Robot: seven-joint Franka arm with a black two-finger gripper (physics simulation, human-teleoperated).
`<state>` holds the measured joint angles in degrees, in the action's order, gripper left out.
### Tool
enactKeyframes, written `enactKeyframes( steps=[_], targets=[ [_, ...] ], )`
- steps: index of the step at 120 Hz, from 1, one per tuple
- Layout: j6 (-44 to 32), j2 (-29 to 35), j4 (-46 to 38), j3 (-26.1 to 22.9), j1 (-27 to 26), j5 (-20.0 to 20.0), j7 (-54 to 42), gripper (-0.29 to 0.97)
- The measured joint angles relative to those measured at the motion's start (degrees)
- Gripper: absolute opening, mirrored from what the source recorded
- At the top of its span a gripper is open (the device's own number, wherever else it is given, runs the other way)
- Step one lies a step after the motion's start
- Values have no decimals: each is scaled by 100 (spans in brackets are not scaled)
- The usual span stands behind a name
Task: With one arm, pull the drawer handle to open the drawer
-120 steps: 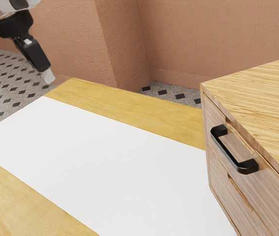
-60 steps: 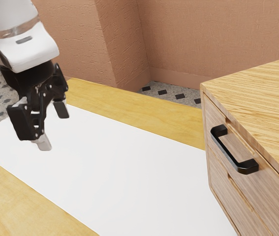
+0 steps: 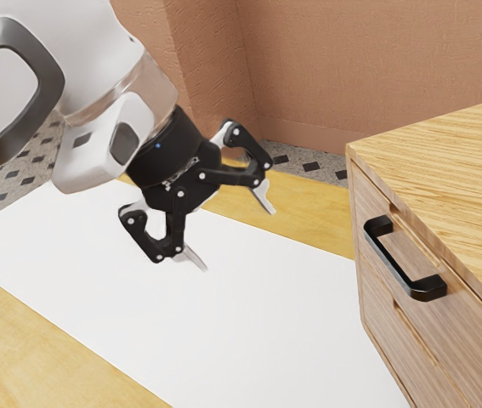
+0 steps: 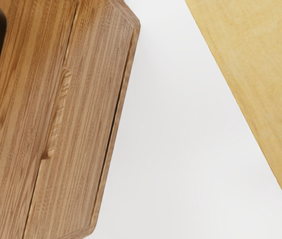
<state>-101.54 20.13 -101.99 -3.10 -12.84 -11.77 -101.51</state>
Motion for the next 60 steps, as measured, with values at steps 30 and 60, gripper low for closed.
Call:
enactKeyframes(
  steps=[30, 60],
  targets=[
    [-1100, -244, -196, 25, -110, -1054, -1791, 56],
    [-1751, -683, -189, -94, -181, -1477, -2884, 41]
  ],
)
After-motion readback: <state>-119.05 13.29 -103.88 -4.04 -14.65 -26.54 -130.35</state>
